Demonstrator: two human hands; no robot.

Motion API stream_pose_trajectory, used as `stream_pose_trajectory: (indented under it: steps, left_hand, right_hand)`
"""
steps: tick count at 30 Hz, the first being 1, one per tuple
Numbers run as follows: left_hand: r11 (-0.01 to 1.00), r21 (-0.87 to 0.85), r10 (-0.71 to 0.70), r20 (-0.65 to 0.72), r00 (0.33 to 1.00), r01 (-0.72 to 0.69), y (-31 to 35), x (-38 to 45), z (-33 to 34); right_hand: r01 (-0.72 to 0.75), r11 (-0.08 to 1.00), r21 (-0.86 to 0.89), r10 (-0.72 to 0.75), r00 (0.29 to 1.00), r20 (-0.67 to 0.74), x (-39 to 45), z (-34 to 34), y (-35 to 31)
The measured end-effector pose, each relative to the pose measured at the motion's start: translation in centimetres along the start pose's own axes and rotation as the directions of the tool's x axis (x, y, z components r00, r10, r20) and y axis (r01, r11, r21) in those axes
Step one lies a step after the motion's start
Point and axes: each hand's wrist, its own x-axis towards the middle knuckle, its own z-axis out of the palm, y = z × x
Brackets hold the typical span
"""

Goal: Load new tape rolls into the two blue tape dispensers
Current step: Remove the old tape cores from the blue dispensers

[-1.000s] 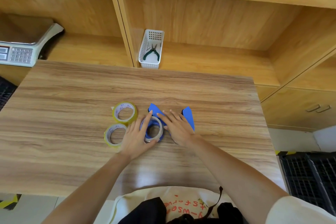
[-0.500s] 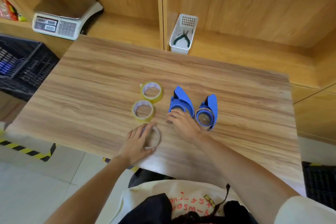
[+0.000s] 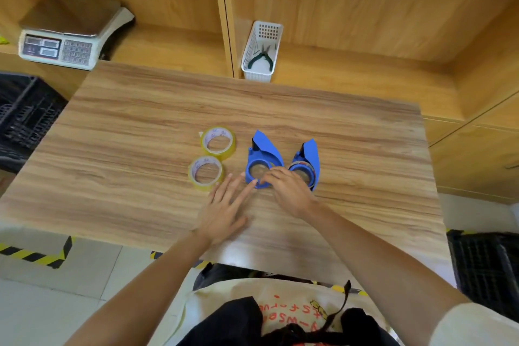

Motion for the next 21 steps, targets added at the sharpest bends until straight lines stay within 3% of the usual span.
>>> stream_pose_trajectory:
  steps: [6,13,21]
  left_hand:
    - [0.994,0.016,0.104,0.013,0.995,-0.104,3.3,5.3,-0.4]
    - [0.978,0.060,0.195,0.047,0.980,-0.198,6.1,11.0,0.0]
    - [0.994,0.049,0.084,0.219,0.972,-0.097,8.6,15.7,0.8]
  right_hand:
    - [-0.140,0.990,0.001,0.138,0.981,-0.136,-2.2,-1.5,3.9]
    - [-0.251,0.968,-0.010,0.247,0.959,-0.140,-4.3,-3.5,8.0]
    - [-0.319,0.917,0.240,0.325,0.945,0.015,-4.2,-4.4,11.4]
